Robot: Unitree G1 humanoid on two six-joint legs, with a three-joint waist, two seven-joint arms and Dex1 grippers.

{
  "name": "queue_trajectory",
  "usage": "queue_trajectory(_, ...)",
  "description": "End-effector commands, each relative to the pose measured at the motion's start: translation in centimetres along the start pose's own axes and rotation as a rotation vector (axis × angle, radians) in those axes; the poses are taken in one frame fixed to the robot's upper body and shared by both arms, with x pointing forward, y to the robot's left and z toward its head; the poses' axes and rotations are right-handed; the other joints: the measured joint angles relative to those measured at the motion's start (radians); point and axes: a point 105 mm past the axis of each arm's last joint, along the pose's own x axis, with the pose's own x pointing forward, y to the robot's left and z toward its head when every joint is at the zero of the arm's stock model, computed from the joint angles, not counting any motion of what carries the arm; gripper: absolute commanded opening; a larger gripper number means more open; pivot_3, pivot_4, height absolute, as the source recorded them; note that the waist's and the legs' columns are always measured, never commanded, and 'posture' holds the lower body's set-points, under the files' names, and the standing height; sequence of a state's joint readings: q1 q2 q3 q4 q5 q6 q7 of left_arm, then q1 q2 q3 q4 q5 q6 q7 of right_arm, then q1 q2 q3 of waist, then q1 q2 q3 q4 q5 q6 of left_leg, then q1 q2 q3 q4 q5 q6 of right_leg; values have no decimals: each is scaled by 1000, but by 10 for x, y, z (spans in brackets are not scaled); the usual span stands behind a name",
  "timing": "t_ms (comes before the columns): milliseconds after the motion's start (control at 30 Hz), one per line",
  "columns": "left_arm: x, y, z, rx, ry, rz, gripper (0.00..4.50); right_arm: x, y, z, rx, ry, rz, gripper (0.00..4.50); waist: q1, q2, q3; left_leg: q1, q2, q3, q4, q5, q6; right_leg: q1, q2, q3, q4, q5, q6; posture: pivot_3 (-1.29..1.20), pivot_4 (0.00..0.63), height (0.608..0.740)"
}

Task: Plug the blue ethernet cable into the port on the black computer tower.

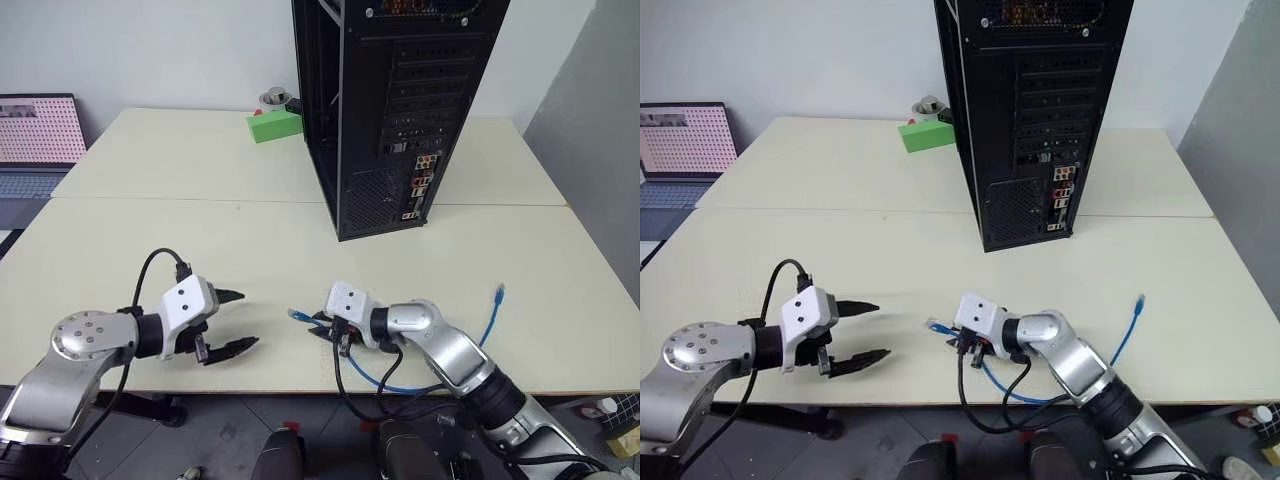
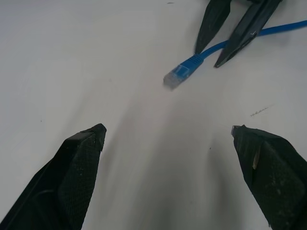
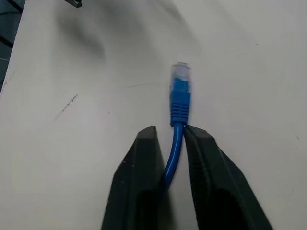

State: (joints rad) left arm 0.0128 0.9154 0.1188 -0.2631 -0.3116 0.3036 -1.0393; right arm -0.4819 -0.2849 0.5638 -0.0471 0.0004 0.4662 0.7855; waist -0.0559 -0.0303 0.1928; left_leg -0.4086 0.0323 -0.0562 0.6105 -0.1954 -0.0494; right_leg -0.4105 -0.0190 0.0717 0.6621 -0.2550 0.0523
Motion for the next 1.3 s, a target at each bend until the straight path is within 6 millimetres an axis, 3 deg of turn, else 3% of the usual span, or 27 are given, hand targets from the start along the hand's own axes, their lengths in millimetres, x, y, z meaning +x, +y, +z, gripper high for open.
queue_trajectory(33, 2, 3, 7, 34, -23, 6, 4500, -5, -5, 2, -56, 17, -18, 29, 0, 0, 0, 0, 0, 0, 0, 0, 0, 0, 0, 0, 0, 0, 0, 0, 150, 740)
queue_trajectory(233, 13, -2, 10, 46, -47, -35, 4500, -18, -14, 19, -197, -12, -38, 29, 1, 0, 0, 0, 0, 0, 0, 0, 0, 0, 0, 0, 0, 0, 0, 0, 150, 740)
queue_trajectory(500, 43, -2, 26, 86, -118, -90, 4500, -43, -19, 36, -286, -28, -28, 29, 2, -1, 0, 0, 0, 0, 0, 0, 0, 0, 0, 0, 0, 1, 2, 0, 150, 740)
queue_trajectory(833, 64, -6, 43, 87, -219, -192, 4500, -47, -21, 40, -297, -22, -47, 29, 1, -1, 0, 0, 0, -1, 0, 0, 0, 0, 1, 0, 1, 3, 6, 0, 150, 740)
queue_trajectory(1067, 64, -4, 41, 82, -217, -219, 3272, -48, -21, 39, -299, -17, -52, 0, 0, -1, 0, 0, 0, -1, 0, 0, 0, 0, 1, 0, 1, 3, 6, 0, 150, 740)
queue_trajectory(1300, 67, -4, 42, 95, -217, -214, 1712, -49, -20, 40, -307, -15, -49, 0, 1, -1, 0, 0, 0, -1, 0, 0, 0, 0, 1, 0, 1, 3, 6, 0, 150, 740)
